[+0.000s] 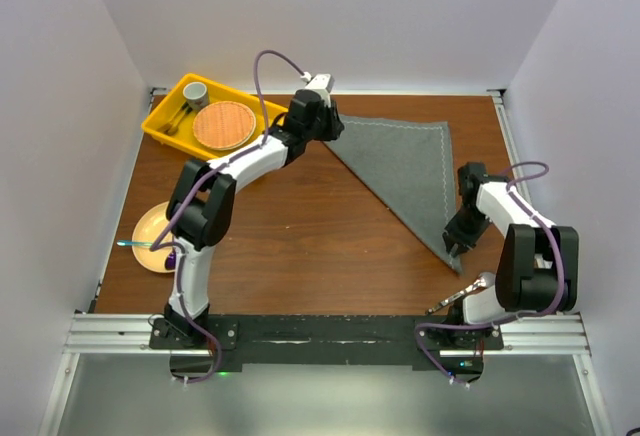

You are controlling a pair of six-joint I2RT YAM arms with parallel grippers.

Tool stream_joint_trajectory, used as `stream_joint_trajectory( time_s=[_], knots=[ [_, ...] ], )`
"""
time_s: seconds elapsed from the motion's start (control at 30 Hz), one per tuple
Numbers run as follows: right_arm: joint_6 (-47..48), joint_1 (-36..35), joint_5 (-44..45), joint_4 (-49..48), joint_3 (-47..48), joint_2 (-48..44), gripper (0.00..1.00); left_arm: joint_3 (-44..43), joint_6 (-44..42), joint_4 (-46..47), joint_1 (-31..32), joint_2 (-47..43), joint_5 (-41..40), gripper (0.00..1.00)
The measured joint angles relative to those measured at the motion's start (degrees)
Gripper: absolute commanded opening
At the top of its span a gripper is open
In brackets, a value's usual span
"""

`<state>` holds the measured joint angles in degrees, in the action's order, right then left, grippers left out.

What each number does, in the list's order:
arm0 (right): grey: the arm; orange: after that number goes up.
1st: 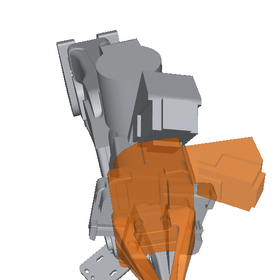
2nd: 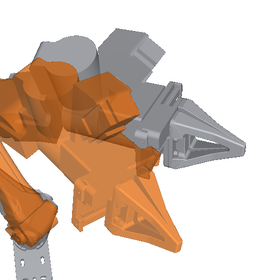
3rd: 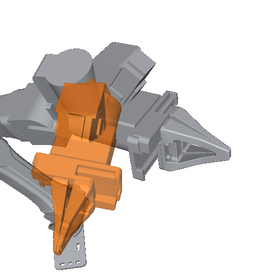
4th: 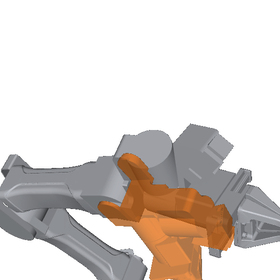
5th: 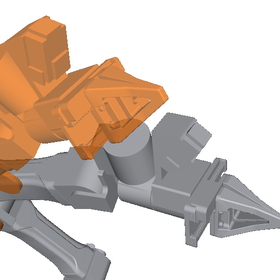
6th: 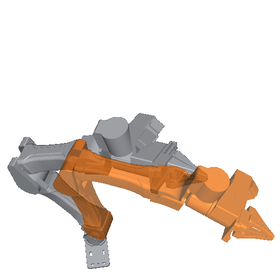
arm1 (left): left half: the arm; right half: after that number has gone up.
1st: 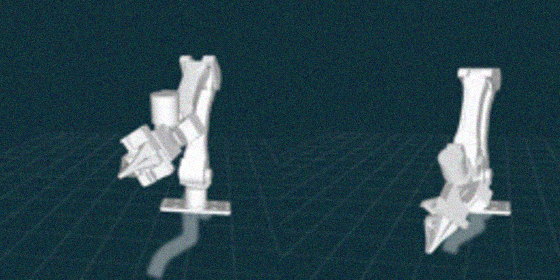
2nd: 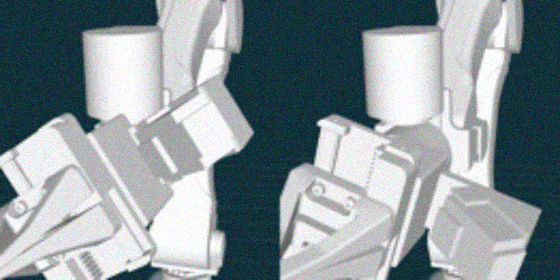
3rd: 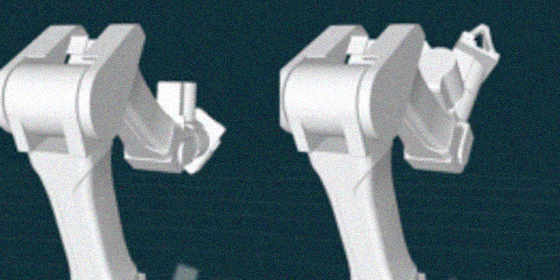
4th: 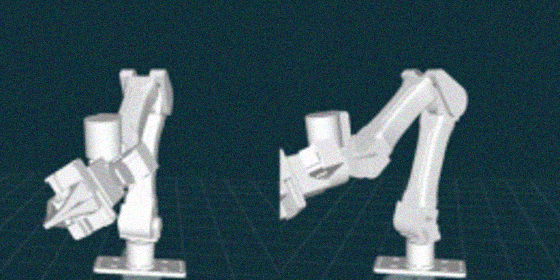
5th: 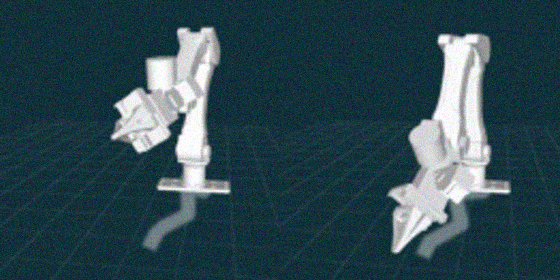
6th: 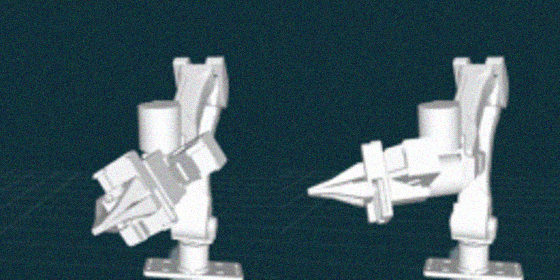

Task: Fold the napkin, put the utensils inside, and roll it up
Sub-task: Fold the napkin

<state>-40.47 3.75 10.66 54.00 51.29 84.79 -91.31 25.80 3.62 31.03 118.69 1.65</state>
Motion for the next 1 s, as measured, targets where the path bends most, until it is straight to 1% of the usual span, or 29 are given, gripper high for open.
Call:
stream_joint_trajectory(
  time_s=[0.1,0.13,0.2,0.27,0.33,0.43,0.5,0.63,0.73,0.8,1.0],
  knots=[
    [-1.81,0.31,-0.83,-2.1,-4.22,-0.11,0.26,-3.13,-0.74,0.15,0.04,2.12,-0.46,0.29],
    [-2.03,0.42,-1.16,-2.4,-5.22,-0.11,0.24,-4.07,-1.03,0.22,0.04,2.62,-0.83,0.29],
    [-2.19,0.76,-1.27,-2.21,-6.43,-0.09,0.25,-5.6,-1.53,0.35,0.02,3.43,-1.38,0.25],
    [-1.95,0.92,-1.09,-1.68,-6.1,-0.31,0.26,-7.19,-2.05,0.46,0.0,4.48,-1.95,0.21],
    [-1.46,1.05,-0.74,-0.94,-5.33,-1.77,0.28,-8.96,-2.93,0.48,-0.04,5.86,-2.51,0.2],
    [-0.79,1.09,-0.15,-0.9,-3.04,-6.58,0.32,-12.15,-4.24,0.52,-0.26,8.57,-3.82,0.18],
    [-0.66,1.11,-0.39,-1.51,-1.66,-7.65,0.33,-14.71,-5.14,0.33,-0.61,10.71,-4.46,0.12],
    [0.35,1.16,-2.99,-4.13,-0.17,-2.56,0.35,-18.71,-7.54,-0.17,-1.49,14.51,-5.79,0.1],
    [1.99,1.16,-4.59,-5.62,-0.17,0.81,0.35,-19.85,-8.98,-0.39,-2.21,16.35,-6.82,0.07],
    [2.89,1.16,-5.6,-6.23,-0.15,1.2,0.35,-20.24,-9.55,-0.42,-2.78,17.33,-7.56,0.05],
    [4.5,1.16,-7.39,-7.56,0.02,1.2,0.35,-21.86,-9.92,-0.39,-5.2,21.05,-8.92,0.04]
  ],
)
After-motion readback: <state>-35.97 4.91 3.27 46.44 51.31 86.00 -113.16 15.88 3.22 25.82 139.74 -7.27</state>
